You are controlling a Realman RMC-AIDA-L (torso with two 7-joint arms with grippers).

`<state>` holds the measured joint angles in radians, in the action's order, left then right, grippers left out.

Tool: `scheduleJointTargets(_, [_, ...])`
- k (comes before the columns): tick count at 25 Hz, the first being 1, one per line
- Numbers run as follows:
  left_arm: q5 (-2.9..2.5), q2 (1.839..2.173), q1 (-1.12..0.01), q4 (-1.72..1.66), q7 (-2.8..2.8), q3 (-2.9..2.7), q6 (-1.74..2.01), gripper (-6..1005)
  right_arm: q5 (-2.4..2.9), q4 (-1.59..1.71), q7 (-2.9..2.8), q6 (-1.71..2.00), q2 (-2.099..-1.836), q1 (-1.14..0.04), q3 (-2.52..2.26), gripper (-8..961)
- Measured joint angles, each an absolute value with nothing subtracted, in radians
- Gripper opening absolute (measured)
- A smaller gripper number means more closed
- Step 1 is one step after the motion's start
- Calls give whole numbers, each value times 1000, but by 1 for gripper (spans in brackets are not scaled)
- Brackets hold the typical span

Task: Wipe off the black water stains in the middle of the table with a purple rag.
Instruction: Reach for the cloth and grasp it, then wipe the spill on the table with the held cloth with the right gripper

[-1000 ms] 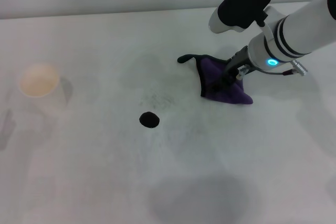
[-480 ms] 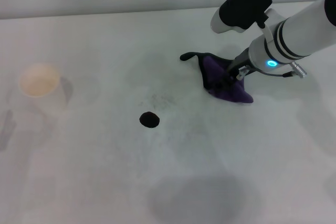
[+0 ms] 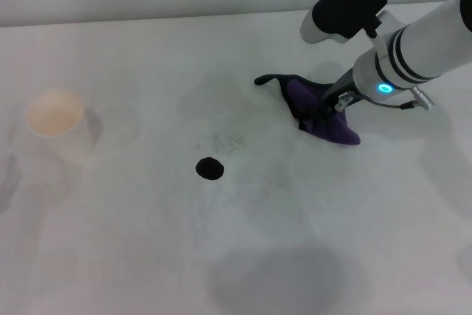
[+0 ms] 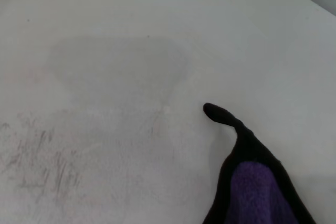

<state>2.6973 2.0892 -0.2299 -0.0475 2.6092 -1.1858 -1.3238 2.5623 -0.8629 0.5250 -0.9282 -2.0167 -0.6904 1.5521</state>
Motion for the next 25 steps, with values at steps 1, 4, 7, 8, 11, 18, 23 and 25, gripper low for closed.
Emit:
scheduleJointTargets(1, [2697, 2089, -230, -47, 2609, -1186, -1324, 887, 2562, -863, 525, -928, -2017, -690, 1552, 218])
scheduleJointTargets(4, [2698, 2089, -227, -48, 2609, -1186, -1324, 887, 2562, -863, 525, -929, -2016, -691, 1552, 130])
scheduleJointTargets(7, [2698, 2089, -226, -47, 2609, -1186, -1324, 887, 2562, -866, 525, -932, -2016, -691, 1552, 125])
scheduleJointTargets(8, [2698, 2089, -225, -47, 2609, -1186, -1324, 887, 2562, -868, 525, -935, -2017, -691, 1552, 123])
scheduleJointTargets(11, [2698, 2089, -225, -47, 2609, -1186, -1324, 887, 2549, -884, 525, -960, -2018, -691, 1552, 118])
scheduleJointTargets(18, [2698, 2089, -227, -48, 2609, -1186, -1324, 887, 2426, -957, 583, -1038, -2019, -679, 1542, 110])
scheduleJointTargets(23, [2697, 2089, -228, -48, 2609, -1186, -1324, 887, 2228, -961, 675, -1059, -2021, -680, 1497, 108])
scheduleJointTargets(25, [2697, 2089, -228, -48, 2609, -1186, -1324, 887, 2158, -954, 710, -1037, -2022, -680, 1451, 107])
